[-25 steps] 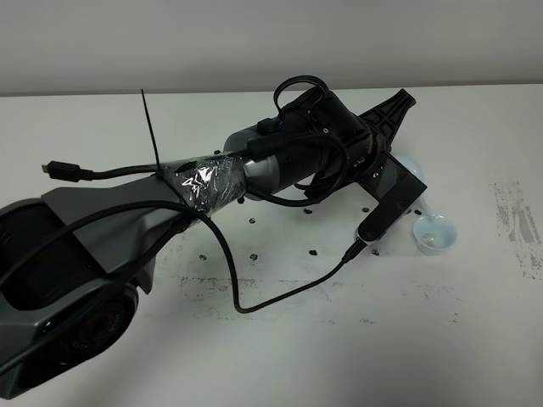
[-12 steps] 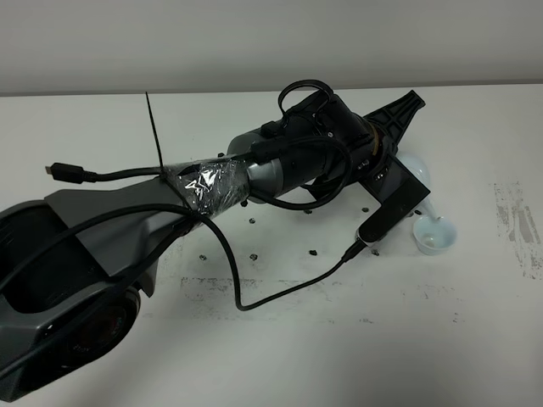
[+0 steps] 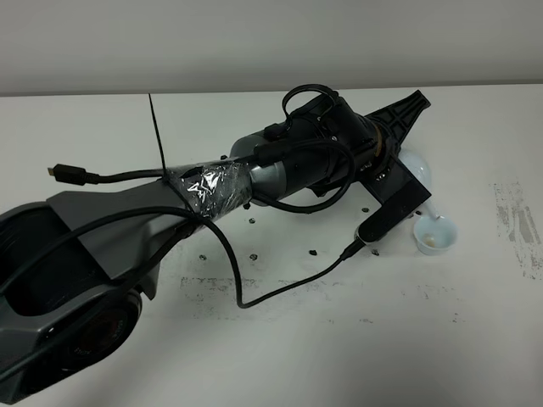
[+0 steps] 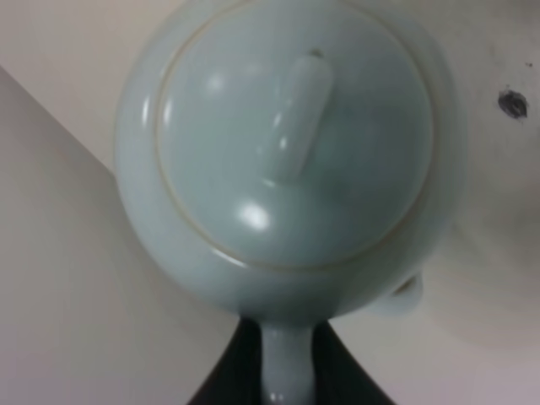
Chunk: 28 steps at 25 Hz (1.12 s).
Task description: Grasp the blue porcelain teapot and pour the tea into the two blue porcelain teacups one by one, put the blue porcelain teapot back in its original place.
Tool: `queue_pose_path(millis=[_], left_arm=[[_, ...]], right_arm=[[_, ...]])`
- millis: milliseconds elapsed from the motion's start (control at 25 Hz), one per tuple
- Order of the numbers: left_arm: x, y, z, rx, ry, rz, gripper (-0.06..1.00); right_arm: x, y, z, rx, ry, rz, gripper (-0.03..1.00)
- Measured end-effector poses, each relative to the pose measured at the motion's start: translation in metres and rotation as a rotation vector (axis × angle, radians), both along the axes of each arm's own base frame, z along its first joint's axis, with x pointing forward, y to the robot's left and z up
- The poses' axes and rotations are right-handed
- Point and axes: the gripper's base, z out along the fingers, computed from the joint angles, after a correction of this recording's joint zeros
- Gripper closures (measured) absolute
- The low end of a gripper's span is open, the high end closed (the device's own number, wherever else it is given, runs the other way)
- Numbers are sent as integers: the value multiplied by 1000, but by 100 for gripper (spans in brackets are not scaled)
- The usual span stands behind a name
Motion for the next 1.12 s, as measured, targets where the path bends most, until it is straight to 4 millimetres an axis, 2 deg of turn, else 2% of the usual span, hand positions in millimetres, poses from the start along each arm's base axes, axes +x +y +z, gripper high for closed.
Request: queue_pose_path(millis=[1120], left_arm=[[0,-4,3,57,-84,-76,91]], right_arm=[[0,0,0,0,0,0,38]])
